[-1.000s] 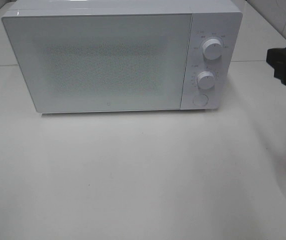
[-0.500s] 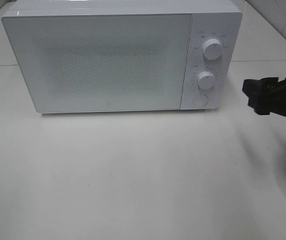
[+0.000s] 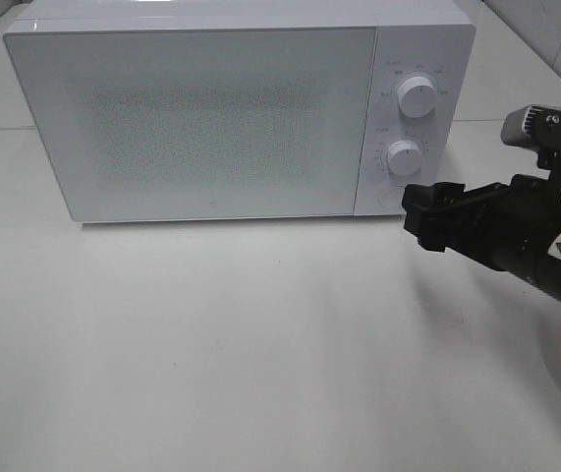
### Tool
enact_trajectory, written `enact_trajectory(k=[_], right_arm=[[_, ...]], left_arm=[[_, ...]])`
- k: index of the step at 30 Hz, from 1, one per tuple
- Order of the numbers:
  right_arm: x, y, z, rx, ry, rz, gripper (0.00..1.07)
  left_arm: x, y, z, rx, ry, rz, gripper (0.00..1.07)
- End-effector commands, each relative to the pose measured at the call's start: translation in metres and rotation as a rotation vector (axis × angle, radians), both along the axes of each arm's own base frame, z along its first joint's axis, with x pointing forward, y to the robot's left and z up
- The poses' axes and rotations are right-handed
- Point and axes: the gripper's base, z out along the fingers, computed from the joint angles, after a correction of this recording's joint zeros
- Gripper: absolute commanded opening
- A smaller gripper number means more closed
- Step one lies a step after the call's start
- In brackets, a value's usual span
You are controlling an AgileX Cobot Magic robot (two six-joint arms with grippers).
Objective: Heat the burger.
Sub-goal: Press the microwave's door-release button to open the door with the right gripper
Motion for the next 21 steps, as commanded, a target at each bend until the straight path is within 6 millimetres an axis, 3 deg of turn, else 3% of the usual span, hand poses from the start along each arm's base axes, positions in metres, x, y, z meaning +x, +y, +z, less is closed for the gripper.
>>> enact_trajectory(k=[1, 8, 9, 10, 12, 21], right_arm=[[0.0, 0.0061, -0.0041, 0.165, 0.031, -0.077, 0.61], [0.0004, 0.0066, -0.0094, 0.464, 0.145, -0.216, 0.42], [0.0007, 0.0066, -0.0086, 0.593, 0.174, -0.27, 0.33], [0.0007, 0.0066, -0.0086, 0.593, 0.174, -0.27, 0.33], [0.0016, 0.0065, -0.0066, 0.756, 0.199, -0.332, 0.22], [0.0024, 0.0034, -0.0067, 1.012, 0.258, -0.474, 0.08]], left_arm=[[-0.002, -0.0008, 0.0005, -0.005, -0.017, -0.006, 0.98], [-0.002, -0.0008, 0.0005, -0.005, -0.017, -0.006, 0.98], [-0.002, -0.0008, 0.0005, -0.005, -0.017, -0.006, 0.98], [-0.002, -0.0008, 0.0005, -0.005, -0.017, -0.006, 0.98], [-0.002, -0.0008, 0.0005, -0.005, -0.017, -0.006, 0.98], [-0.002, -0.0008, 0.0005, -0.005, -0.017, -0.006, 0.98]])
